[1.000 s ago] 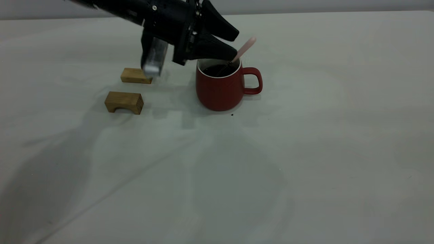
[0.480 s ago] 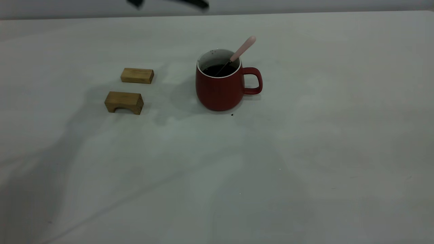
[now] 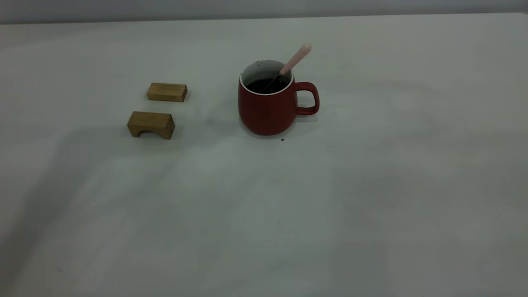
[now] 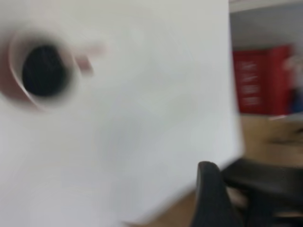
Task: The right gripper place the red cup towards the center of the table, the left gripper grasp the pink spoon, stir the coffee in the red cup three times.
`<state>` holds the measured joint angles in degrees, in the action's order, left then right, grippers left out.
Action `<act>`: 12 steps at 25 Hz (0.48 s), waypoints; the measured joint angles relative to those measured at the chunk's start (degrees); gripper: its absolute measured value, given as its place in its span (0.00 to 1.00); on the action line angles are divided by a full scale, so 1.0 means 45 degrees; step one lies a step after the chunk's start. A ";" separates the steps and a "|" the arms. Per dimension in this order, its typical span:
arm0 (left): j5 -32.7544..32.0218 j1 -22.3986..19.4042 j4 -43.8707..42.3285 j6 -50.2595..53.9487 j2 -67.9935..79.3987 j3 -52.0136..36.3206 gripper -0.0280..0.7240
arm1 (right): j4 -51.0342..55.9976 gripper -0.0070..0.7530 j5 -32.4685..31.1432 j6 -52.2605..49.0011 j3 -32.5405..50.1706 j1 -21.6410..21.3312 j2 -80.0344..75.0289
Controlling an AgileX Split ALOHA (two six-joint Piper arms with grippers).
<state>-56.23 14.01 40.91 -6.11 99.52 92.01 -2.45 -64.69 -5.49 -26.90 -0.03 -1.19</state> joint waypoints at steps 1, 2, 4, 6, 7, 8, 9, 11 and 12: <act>0.0094 0.0000 -0.0437 -0.0810 -0.0647 0.0000 0.74 | 0.0000 0.72 0.0000 0.0000 0.0000 0.0000 0.0000; 0.0225 0.0000 -0.0863 -0.1659 -0.1307 0.0000 0.74 | 0.0000 0.72 0.0000 0.0000 0.0000 0.0000 0.0000; 0.0405 0.0000 -0.1704 -0.3021 -0.2488 0.0000 0.74 | 0.0000 0.72 0.0000 0.0000 0.0000 0.0000 0.0000; 0.0372 0.0000 -0.2695 -0.3650 -0.3737 -0.0141 0.74 | 0.0000 0.72 0.0000 0.0000 0.0000 0.0000 0.0000; 0.0234 0.0000 -0.3092 -0.3759 -0.4257 -0.0264 0.74 | 0.0000 0.72 0.0000 0.0000 0.0000 0.0000 0.0000; 0.0090 0.0000 -0.3586 -0.3771 -0.4886 -0.0473 0.74 | 0.0000 0.72 0.0000 0.0000 0.0000 0.0000 0.0000; -0.0103 0.0000 -0.4089 -0.3729 -0.5521 -0.0761 0.74 | 0.0000 0.72 0.0000 0.0000 0.0000 0.0000 0.0000; -0.0482 0.0000 -0.5027 -0.3477 -0.6715 -0.1466 0.74 | 0.0000 0.72 0.0000 0.0000 0.0000 0.0000 0.0000; -0.0680 0.0000 -0.5549 -0.3279 -0.7377 -0.1933 0.74 | 0.0000 0.72 0.0000 0.0000 0.0000 0.0000 0.0000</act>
<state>-59.29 14.01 15.94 -20.87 66.32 83.31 -2.45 -64.69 -5.49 -26.90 -0.03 -1.19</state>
